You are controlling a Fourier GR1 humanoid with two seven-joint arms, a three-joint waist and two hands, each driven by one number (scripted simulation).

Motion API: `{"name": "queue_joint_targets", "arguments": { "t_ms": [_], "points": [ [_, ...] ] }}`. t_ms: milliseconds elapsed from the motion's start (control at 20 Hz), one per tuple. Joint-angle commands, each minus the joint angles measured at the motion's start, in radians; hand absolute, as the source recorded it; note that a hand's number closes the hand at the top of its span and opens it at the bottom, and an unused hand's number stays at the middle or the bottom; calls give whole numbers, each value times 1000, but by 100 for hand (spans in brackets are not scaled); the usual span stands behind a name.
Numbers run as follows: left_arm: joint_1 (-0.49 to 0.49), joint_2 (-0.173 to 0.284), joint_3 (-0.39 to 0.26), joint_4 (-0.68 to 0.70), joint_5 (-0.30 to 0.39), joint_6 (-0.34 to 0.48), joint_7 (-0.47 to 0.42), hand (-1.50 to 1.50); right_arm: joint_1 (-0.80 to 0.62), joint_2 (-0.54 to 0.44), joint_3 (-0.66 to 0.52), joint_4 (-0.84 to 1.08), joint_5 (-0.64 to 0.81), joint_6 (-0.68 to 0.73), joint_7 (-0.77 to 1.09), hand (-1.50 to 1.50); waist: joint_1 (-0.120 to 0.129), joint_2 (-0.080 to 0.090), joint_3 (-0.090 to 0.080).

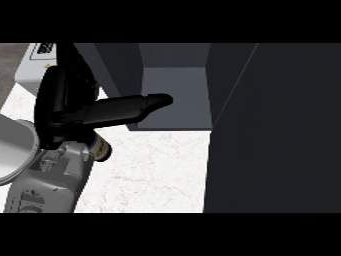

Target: Pick up the wine, place it into the cabinet and close the cabinet

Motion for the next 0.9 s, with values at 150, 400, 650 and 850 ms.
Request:
{"name": "queue_joint_targets", "arguments": {
  "t_ms": [150,400,650,850],
  "points": [
    [-143,-32,-137,-37,-53,69,100,-150,37,-1,37,-187,-10,-40,97,-150,-21,-11,14],
    [-173,-33,-159,-64,-143,101,190,-150,80,-23,47,-232,-29,-34,113,-150,-16,-11,15],
    [-139,-34,-153,-135,-225,63,226,-150,73,-47,21,-312,-39,-66,203,-150,3,-8,14],
    [-180,-34,-126,-89,-231,68,238,-150,50,-29,49,-313,-4,-88,207,-150,-1,-5,13]
  ]
}}
